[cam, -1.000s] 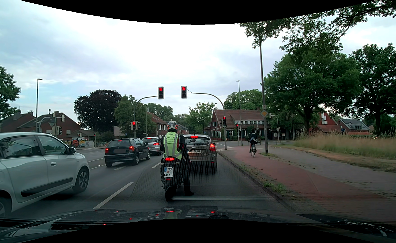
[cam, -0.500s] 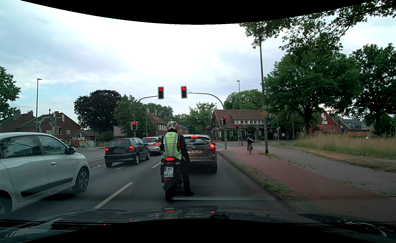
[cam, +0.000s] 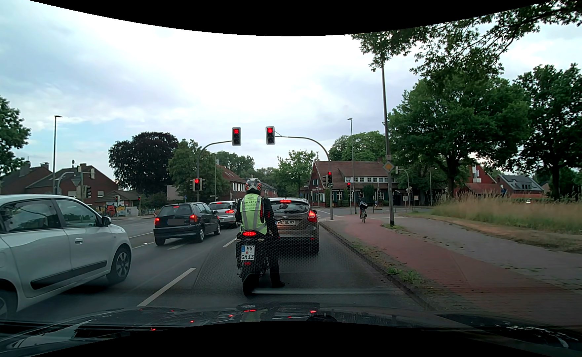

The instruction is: Follow the waypoints while adhering to traffic rules and regulations

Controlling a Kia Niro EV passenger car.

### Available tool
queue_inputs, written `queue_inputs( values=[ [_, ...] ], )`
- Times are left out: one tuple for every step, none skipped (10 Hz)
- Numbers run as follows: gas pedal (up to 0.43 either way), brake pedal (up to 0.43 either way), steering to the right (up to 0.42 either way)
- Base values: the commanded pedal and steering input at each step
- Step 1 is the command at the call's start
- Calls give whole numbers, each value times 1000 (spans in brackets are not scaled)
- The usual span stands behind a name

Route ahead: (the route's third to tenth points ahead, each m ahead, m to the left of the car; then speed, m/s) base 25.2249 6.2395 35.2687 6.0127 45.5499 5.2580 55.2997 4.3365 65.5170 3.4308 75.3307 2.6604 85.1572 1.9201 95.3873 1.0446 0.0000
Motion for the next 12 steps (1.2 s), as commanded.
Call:
queue_inputs(
  values=[
    [0, 0, 12],
    [0, 0, 12],
    [0, 0, 12],
    [0, 0, 12],
    [0, 0, 12],
    [0, 0, 12],
    [0, 0, 12],
    [0, 0, 12],
    [0, 0, 12],
    [0, 0, 12],
    [0, 0, 12],
    [0, 0, 12]
  ],
)
